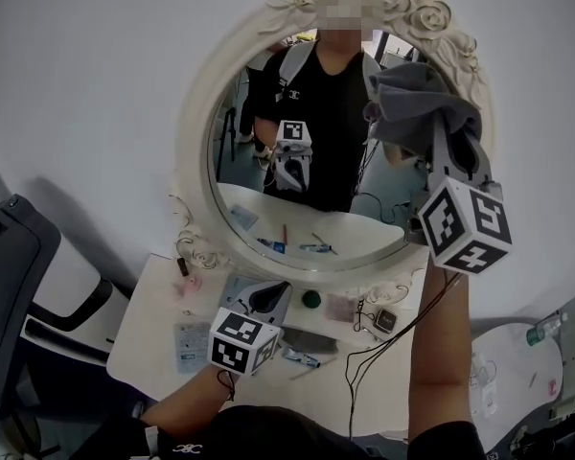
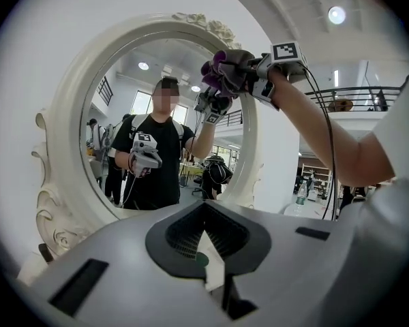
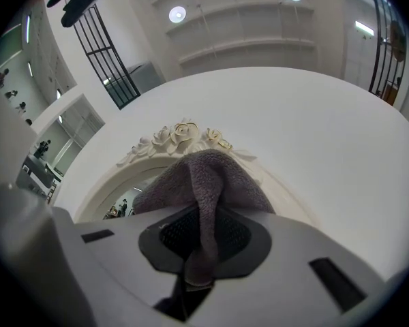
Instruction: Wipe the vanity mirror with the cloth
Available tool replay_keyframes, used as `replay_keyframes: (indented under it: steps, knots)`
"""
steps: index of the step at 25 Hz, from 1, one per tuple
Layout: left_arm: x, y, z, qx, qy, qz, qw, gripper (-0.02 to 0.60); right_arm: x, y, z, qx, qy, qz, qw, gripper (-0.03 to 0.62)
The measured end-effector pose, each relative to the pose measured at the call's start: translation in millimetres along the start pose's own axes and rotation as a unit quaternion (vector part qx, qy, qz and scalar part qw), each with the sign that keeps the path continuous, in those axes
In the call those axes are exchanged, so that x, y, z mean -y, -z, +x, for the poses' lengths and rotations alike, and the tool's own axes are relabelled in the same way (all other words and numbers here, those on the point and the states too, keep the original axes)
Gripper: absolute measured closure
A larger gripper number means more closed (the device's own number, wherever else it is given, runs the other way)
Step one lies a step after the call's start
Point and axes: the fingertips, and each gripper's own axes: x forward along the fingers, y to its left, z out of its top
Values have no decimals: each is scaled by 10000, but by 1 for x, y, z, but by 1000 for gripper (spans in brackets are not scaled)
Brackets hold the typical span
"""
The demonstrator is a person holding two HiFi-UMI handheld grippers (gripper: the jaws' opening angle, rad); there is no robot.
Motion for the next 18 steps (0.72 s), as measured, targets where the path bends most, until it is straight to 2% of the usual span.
replay_keyframes:
  steps: [12,18]
  knots:
    - [-18,10,-10,-90,-170,-61,9998,583,10,-3,20,-24,398,212,9990,553]
    - [-14,13,-6,-153,-66,-26,9999,583,24,12,8,-156,646,-247,9975,553]
